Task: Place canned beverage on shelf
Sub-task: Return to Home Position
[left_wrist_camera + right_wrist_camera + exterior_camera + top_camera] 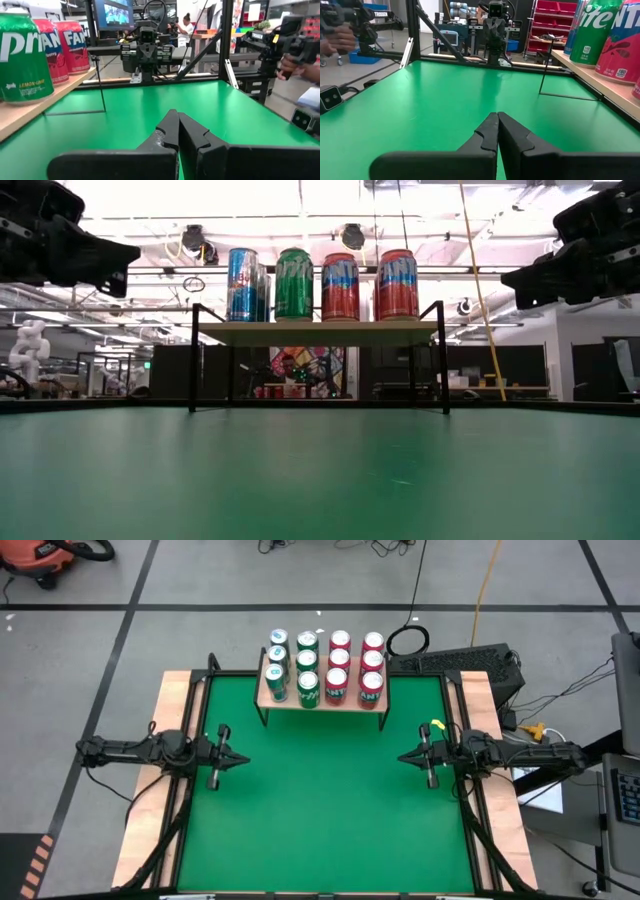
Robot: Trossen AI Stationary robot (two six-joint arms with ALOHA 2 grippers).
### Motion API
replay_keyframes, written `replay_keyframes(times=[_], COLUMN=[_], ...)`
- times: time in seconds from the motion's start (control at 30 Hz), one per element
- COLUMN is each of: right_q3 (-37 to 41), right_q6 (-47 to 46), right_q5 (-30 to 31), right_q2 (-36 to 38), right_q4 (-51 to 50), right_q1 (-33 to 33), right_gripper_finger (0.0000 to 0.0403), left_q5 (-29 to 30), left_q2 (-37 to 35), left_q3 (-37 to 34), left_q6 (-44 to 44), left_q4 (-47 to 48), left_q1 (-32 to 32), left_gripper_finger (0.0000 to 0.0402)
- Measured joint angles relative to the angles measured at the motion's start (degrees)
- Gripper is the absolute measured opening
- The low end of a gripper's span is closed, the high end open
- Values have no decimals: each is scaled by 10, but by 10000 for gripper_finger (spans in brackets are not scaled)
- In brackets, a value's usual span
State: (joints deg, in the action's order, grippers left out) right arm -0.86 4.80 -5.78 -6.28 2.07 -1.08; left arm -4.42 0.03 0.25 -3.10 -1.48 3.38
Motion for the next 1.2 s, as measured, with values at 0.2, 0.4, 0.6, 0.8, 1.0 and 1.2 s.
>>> replay_keyframes(times=[0.2, 0.4, 0.6, 0.8, 1.0, 1.2], right_q3=[0, 0, 0, 0, 0, 0], right_q6=[-25, -44, -42, -42, -42, -42], right_q5=[0, 0, 0, 0, 0, 0], right_q2=[0, 0, 0, 0, 0, 0], right_q4=[-2, -2, -2, -2, -2, -2], right_q1=[0, 0, 0, 0, 0, 0], right_gripper_finger=[0, 0, 0, 0, 0, 0], left_q5=[2, 4, 4, 4, 4, 4], left_q2=[0, 0, 0, 0, 0, 0], left_q3=[0, 0, 0, 0, 0, 0], left_q6=[24, 24, 24, 25, 26, 26], left_q4=[0, 0, 0, 0, 0, 0], left_q1=[0, 0, 0, 0, 0, 0], left_gripper_finger=[0, 0, 0, 0, 0, 0])
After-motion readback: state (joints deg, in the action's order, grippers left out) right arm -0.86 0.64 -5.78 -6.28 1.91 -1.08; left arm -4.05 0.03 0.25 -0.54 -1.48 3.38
